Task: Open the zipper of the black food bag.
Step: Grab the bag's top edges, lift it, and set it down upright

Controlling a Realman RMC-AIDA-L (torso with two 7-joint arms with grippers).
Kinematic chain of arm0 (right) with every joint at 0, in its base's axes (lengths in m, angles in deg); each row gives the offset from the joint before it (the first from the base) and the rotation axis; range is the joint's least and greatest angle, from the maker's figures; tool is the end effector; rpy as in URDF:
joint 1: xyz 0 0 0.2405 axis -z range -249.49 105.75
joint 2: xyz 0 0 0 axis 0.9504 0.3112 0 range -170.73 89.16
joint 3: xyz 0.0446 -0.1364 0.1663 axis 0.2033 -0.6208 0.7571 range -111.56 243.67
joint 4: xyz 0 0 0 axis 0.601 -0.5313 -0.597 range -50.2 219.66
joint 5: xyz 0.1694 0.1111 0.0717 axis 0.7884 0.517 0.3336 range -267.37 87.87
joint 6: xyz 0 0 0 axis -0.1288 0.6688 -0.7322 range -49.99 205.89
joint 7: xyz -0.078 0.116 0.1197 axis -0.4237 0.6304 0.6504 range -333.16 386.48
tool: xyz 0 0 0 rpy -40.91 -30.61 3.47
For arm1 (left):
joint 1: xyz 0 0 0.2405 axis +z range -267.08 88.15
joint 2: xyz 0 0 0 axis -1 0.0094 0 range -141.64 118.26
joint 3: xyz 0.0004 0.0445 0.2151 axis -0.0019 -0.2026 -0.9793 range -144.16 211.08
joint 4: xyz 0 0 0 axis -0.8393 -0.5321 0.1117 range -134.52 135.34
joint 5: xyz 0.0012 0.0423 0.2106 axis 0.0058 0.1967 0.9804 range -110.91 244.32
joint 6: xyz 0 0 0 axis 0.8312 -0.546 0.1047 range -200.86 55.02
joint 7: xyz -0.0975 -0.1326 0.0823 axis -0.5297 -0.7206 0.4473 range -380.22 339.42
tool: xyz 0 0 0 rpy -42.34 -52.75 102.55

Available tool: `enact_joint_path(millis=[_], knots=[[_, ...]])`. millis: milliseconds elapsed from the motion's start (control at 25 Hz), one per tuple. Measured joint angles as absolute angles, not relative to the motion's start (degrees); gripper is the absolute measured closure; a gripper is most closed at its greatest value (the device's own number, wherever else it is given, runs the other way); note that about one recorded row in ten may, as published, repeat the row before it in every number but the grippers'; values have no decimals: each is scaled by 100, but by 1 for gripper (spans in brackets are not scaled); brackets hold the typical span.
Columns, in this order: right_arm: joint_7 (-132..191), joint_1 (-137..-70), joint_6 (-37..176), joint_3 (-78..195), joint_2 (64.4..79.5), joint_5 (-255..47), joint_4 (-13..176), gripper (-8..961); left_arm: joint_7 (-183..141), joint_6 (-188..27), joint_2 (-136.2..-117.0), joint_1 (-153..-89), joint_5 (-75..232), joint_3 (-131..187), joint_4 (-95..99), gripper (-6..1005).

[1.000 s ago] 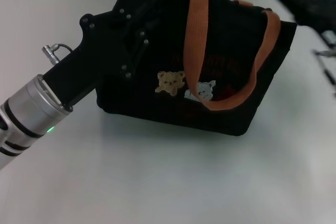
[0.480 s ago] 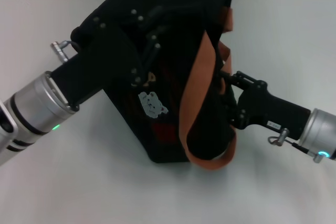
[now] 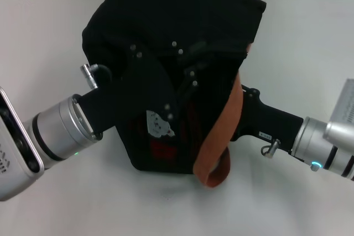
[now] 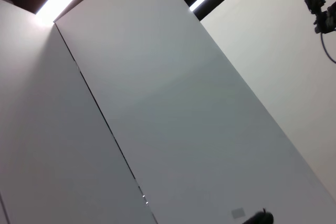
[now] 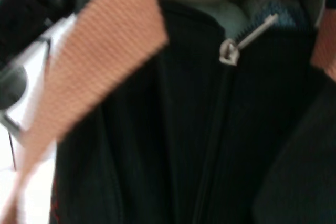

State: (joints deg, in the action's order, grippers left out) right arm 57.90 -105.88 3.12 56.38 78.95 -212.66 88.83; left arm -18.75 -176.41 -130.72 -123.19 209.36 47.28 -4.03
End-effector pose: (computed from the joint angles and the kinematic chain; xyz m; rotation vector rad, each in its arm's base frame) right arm 0.2137 0.2981 -0.1154 -2.5001 0.4127 0.8781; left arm -0.1469 0.2694 -0.0529 -2.1322 0.4965 -1.2308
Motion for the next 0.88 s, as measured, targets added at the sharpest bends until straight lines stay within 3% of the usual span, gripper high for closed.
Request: enact_joint_path(millis=[120, 400, 880], knots=[[5358, -10311, -90, 5889, 7893, -21226, 8913, 121, -1868, -17621, -13072, -12264, 20942, 4728, -415, 876], [2654, -8819, -1307, 7781, 7910, -21200, 9746, 121, -1654, -17538, -13080, -12115, 20949, 4687, -415, 879], [-1237, -8870, -1213, 7887, 7910, -21225, 10975, 120, -1482, -17336, -13082, -12097, 20953, 4664, -519, 885]])
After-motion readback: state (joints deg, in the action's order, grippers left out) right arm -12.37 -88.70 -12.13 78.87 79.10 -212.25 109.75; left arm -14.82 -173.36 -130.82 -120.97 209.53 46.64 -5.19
